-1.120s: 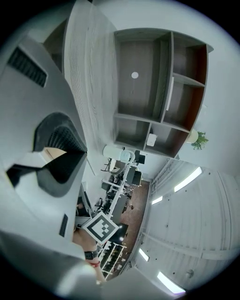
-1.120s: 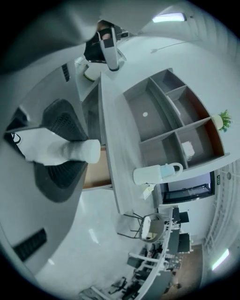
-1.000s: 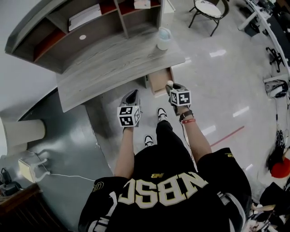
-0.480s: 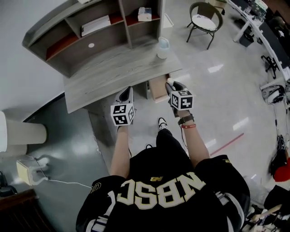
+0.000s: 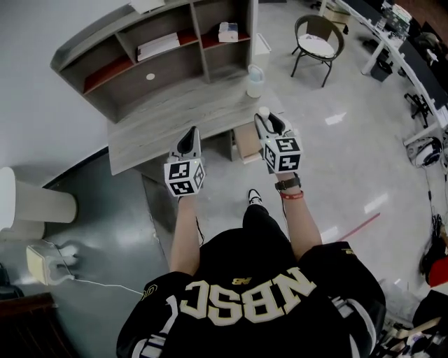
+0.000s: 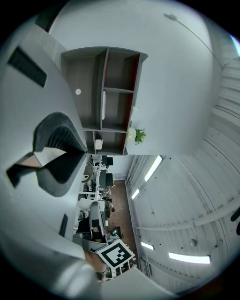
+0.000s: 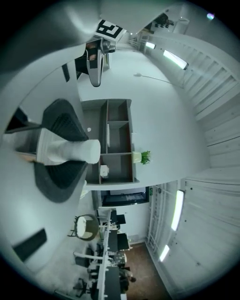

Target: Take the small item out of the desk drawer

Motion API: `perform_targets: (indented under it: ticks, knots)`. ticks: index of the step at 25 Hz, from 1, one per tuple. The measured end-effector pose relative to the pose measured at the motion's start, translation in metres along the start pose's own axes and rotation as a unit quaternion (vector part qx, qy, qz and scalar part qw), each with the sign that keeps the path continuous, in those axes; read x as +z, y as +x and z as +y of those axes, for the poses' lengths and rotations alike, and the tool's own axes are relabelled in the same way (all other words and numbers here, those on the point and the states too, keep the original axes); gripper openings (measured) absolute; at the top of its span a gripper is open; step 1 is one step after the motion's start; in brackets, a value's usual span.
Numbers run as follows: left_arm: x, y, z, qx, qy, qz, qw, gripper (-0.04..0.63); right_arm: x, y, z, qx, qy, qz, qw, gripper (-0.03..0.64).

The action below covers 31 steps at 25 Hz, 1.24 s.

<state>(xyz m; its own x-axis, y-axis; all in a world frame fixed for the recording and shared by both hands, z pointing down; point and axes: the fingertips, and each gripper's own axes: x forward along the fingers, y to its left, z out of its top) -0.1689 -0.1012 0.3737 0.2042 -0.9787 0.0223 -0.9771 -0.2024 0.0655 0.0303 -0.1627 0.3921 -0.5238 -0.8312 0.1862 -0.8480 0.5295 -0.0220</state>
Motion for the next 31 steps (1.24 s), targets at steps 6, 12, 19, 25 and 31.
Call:
perform_targets:
  ticks: [6,12,19,25,31]
  knots:
    - [0.031,-0.018,0.000,0.011,0.009,-0.040,0.9991,0.014,0.036,-0.020,0.015,-0.011,-0.034,-0.071,0.997,0.137]
    - [0.039,-0.030,-0.002,0.018,0.009,-0.054,0.9983,0.014,0.037,-0.030,0.025,-0.015,-0.040,-0.074,0.996,0.137]
    - [0.027,-0.033,-0.006,0.013,0.004,-0.047,0.9988,0.014,0.020,-0.032,0.026,-0.013,-0.029,-0.054,0.998,0.137]
    - [0.004,-0.028,-0.005,0.021,-0.002,-0.031,0.9993,0.014,0.003,-0.026,0.023,-0.002,-0.023,-0.036,0.999,0.137]
    - [-0.064,0.003,0.005,0.015,0.009,0.049,0.9986,0.015,-0.039,0.013,0.002,0.000,-0.016,0.001,1.000,0.137]
